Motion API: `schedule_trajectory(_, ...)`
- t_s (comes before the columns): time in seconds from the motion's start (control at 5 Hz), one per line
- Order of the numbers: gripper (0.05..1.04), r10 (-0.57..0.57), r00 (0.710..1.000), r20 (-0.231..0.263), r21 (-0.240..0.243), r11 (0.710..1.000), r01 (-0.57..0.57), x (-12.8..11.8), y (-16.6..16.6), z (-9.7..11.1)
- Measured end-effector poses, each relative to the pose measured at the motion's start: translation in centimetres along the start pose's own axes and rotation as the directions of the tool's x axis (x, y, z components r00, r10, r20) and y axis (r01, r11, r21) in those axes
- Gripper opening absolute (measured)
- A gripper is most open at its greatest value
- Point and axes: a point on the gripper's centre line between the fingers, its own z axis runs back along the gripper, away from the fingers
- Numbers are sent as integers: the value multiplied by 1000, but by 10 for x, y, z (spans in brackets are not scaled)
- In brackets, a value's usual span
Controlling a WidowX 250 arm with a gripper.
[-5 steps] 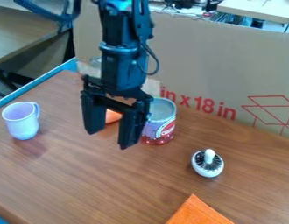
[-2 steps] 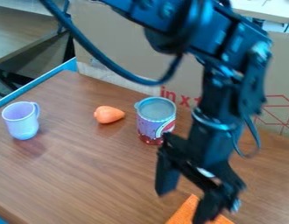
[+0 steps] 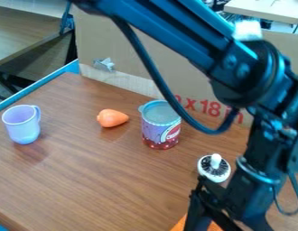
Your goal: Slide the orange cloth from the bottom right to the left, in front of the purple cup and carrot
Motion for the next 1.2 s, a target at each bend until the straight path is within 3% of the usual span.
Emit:
schedule_trajectory(0.2, 1001, -13, 997, -78, -12, 1000, 12, 3, -3, -22)
schedule_trajectory(0.4, 1001, -12, 994, -112, -5, 1000, 11, 7, -1, -32)
schedule_trajectory(0.6, 1001, 17, 994, -111, -9, 1000, -18, 9, 10, -34)
schedule_trajectory(0.8, 1001, 41, 992, -123, 36, 999, -37, 9, 39, -37)
schedule_trajectory(1.0, 1001, 159, 981, -115, 90, 985, -149, -4, 99, -36)
schedule_trajectory(1.2, 1001, 333, 937, -103, 100, 941, -324, -29, 151, -41)
